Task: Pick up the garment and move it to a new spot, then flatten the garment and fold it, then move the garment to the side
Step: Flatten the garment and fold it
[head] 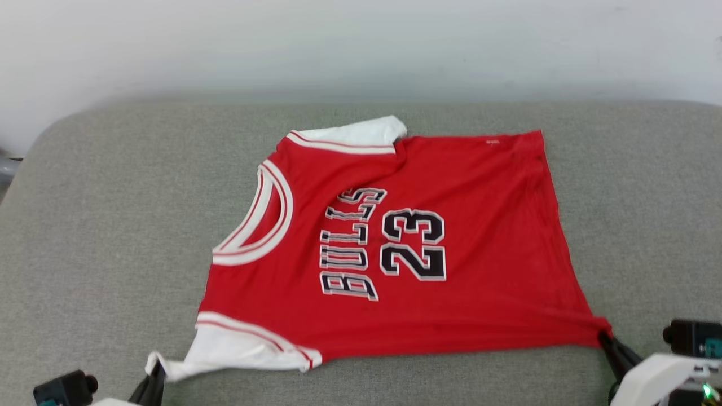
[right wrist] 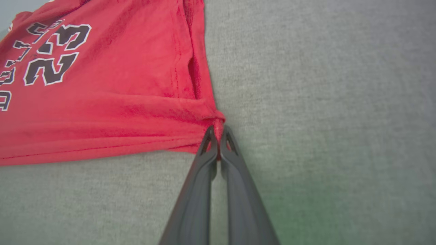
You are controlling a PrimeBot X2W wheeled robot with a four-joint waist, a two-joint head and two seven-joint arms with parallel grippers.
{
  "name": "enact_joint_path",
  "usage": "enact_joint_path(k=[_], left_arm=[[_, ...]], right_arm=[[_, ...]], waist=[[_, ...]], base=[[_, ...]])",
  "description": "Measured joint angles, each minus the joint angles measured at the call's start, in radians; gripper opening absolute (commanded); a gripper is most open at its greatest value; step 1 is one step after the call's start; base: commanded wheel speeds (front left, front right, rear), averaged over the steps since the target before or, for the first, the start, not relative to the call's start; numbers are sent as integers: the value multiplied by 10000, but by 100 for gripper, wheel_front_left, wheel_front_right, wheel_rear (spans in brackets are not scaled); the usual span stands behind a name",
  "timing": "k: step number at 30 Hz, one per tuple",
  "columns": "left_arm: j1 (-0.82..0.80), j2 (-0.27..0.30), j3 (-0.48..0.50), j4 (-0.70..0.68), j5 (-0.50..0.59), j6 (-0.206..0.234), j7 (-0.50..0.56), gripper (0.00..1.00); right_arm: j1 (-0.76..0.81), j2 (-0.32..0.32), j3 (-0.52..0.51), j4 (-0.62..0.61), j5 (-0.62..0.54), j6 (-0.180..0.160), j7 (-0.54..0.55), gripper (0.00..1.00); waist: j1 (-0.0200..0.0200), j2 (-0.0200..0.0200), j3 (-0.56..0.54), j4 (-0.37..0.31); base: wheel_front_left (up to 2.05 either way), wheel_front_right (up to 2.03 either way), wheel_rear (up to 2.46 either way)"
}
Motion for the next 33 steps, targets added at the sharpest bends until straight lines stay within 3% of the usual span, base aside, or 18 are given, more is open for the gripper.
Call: enact_joint_path(k=[8, 15, 23, 33], left_arm=[[1964, 639, 142, -2334, -368, 1145, 1020, 0], [2407, 1308, 309, -4102, -316, 1908, 1678, 0], [301, 1254, -86, -3768, 73, 1810, 2090, 0], [-2119, 612, -533, -1994, 397, 1045, 1998, 0]], right_arm=[[2566, 704, -1216, -2554, -901, -15, 1358, 0], [3462, 1143, -1887, -4665, -1469, -23, 2665, 0], [2311, 1241, -1693, -5430, -1856, -31, 3455, 0], [364, 1047, -1078, -4190, -1881, -33, 2997, 0]], waist=[[0, 0, -589, 233], [2, 0, -692, 314], [4, 0, -136, 251], [6, 0, 947, 63]], base=[[0, 0, 0], [0, 0, 0], [0, 0, 0], [0, 0, 0]])
